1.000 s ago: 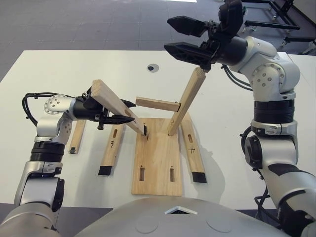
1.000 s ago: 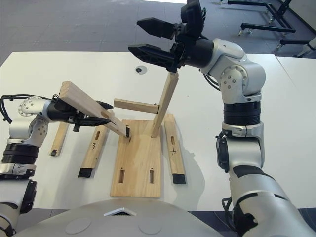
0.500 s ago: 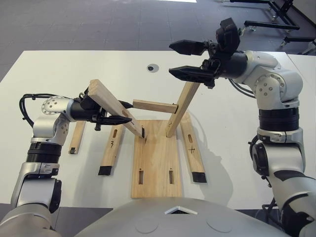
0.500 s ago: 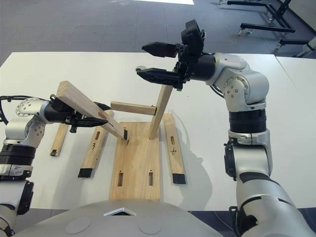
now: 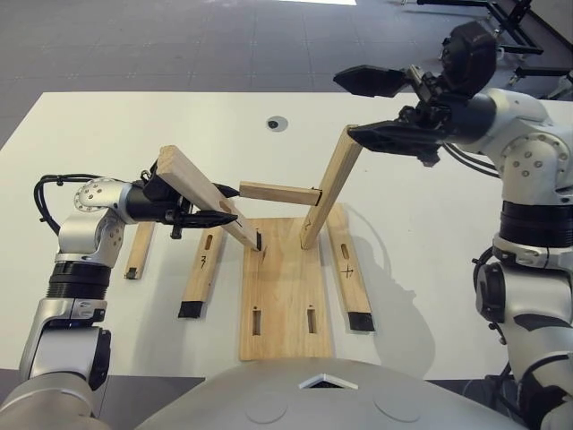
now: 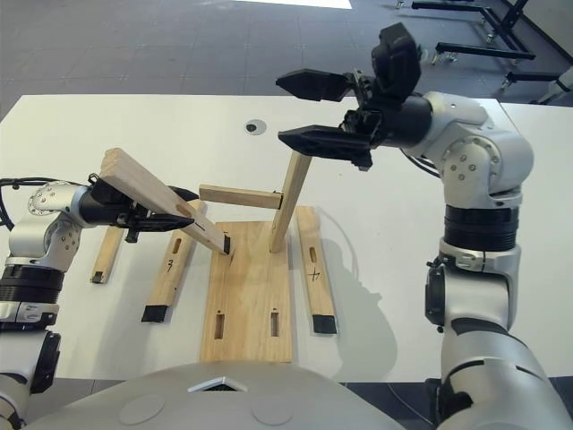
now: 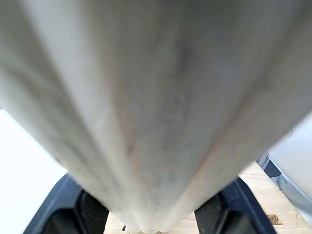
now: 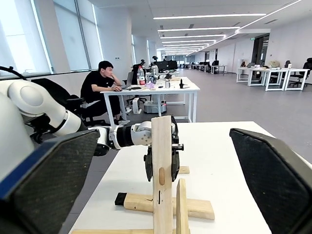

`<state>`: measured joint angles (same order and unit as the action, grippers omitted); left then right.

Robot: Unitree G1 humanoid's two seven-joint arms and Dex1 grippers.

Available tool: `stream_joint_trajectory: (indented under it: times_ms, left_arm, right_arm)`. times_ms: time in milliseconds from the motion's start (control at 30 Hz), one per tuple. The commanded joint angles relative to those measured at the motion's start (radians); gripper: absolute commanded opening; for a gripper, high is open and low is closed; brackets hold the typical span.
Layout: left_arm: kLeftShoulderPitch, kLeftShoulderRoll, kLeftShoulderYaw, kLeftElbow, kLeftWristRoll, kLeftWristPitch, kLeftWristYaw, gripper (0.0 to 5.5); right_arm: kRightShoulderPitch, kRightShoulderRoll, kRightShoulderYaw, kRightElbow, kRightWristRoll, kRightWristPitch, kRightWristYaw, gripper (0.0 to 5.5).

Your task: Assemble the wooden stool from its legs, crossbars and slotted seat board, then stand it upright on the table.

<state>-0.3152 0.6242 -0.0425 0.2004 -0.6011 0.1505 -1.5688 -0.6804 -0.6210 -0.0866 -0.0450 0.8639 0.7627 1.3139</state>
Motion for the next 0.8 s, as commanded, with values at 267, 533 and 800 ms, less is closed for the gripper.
stream_joint_trajectory:
  times_ms: [267, 533, 800]
  left_arm:
    - [0.025, 0.014, -0.026, 0.024, 0.041, 0.035, -0.009, 2.03]
    - [0.01, -0.021, 0.038, 0.08, -0.001, 0.038, 0.023, 2.03]
    - [0.002, -0.064, 0.058, 0.119, 0.001, 0.025, 0.057, 2.03]
  right_arm:
    - [0.086, -0.03, 0.155, 0.013, -0.137, -0.042, 0.038, 4.9]
    - [0.114, -0.056, 0.192, 0.055, -0.166, -0.053, 0.054, 4.9]
    - [0.097, -0.05, 0.216, 0.053, -0.164, -0.06, 0.059, 4.9]
